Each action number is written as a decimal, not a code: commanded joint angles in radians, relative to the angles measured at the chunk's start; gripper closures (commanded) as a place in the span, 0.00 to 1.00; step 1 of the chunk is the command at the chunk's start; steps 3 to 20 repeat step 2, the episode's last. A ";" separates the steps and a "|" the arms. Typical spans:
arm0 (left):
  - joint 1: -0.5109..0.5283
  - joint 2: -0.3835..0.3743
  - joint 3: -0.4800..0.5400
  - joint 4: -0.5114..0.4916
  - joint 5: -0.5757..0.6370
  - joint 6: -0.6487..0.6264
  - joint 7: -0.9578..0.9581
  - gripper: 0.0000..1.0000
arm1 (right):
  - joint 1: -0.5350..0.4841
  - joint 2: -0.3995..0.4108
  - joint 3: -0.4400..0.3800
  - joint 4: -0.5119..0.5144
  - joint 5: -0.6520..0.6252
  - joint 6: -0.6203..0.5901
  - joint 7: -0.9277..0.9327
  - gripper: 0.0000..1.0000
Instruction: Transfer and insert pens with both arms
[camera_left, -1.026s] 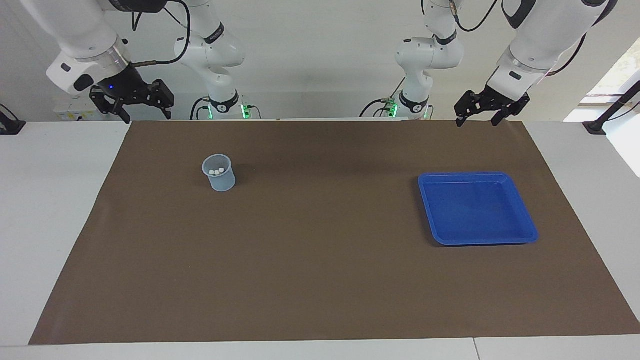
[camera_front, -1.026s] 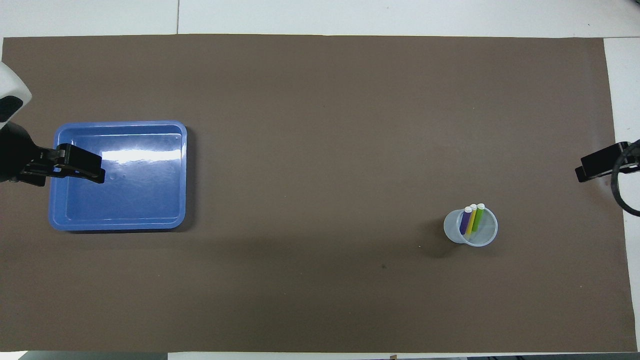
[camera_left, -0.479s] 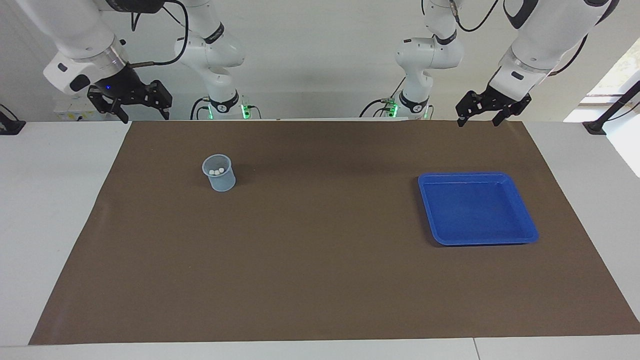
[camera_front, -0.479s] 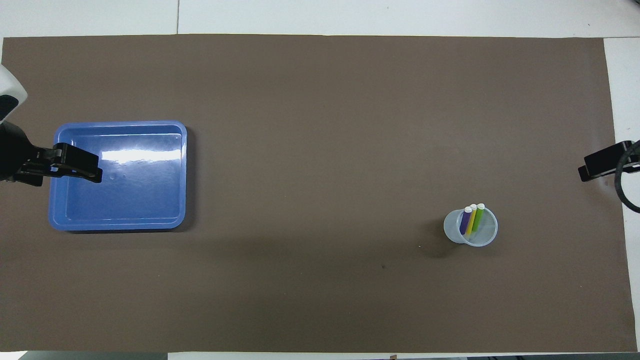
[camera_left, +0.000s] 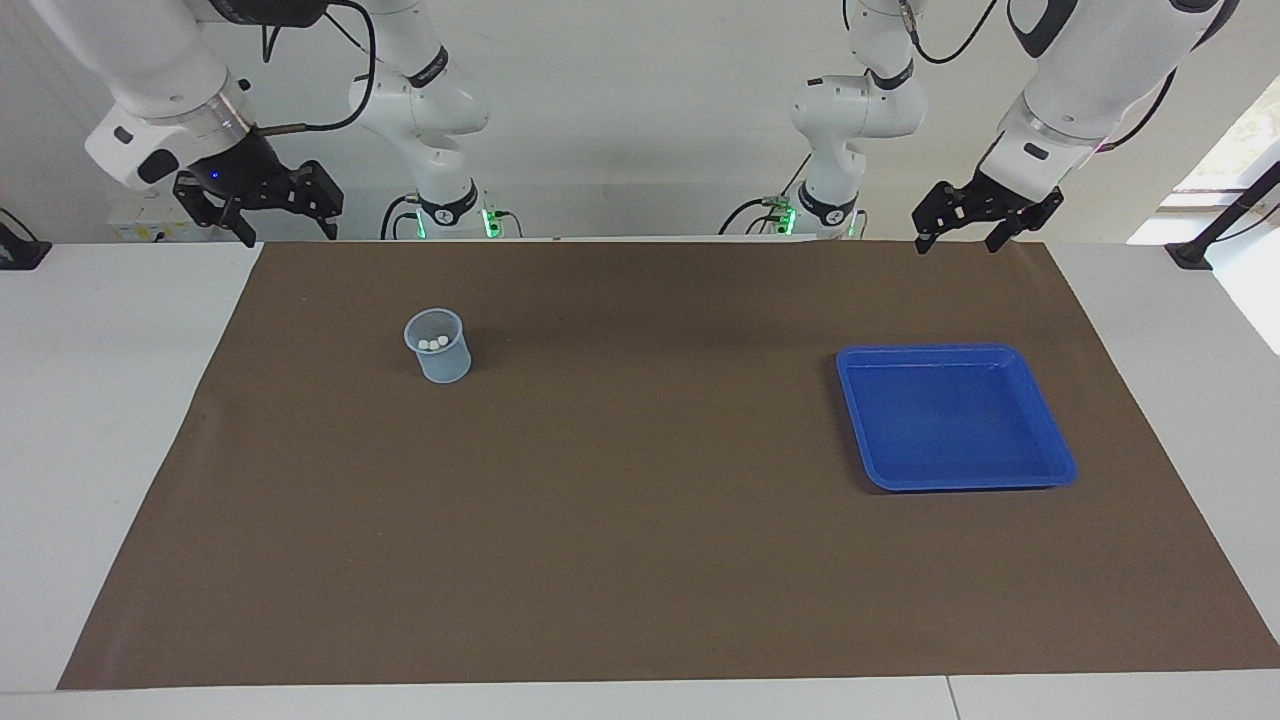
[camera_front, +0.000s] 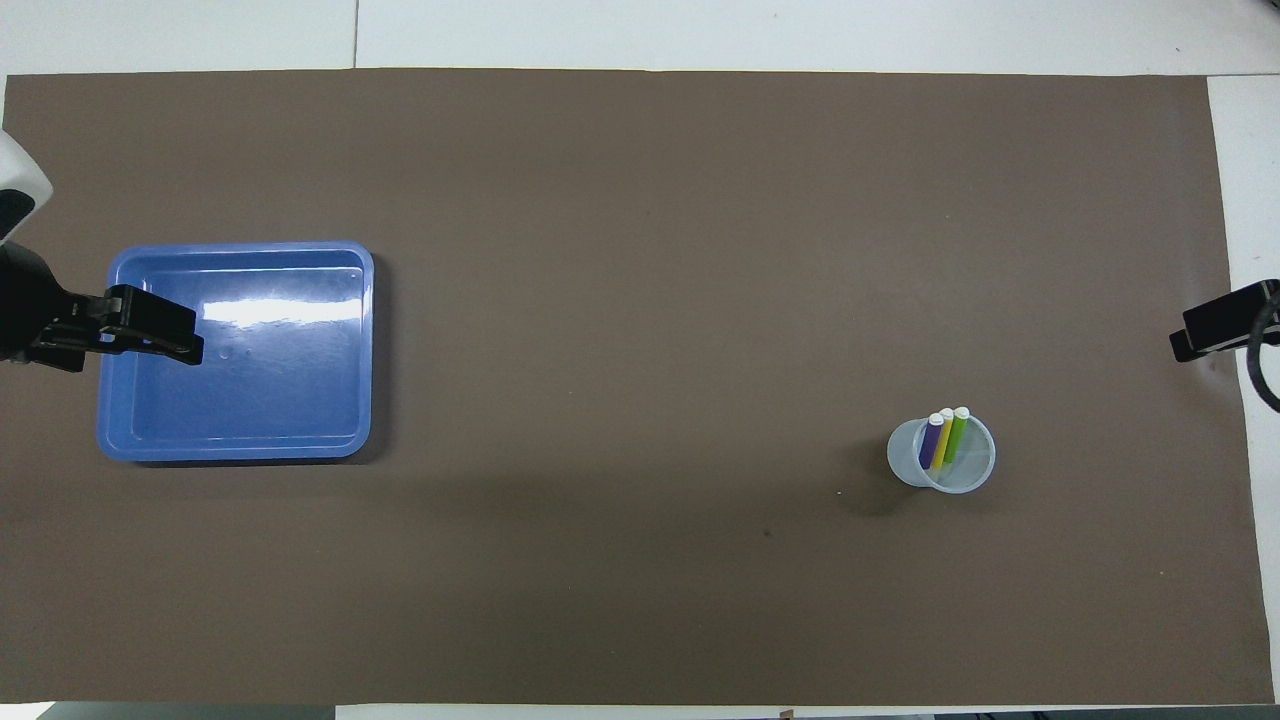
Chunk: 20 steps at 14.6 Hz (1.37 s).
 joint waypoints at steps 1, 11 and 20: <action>0.008 0.007 -0.005 0.017 0.015 -0.002 0.011 0.00 | -0.007 0.002 0.010 0.011 -0.005 -0.019 0.010 0.00; 0.008 0.007 -0.005 0.017 0.015 -0.002 0.013 0.00 | -0.007 0.004 0.009 0.013 -0.003 -0.019 0.009 0.00; 0.008 0.007 -0.005 0.017 0.015 -0.002 0.013 0.00 | -0.007 0.004 0.009 0.013 -0.003 -0.019 0.009 0.00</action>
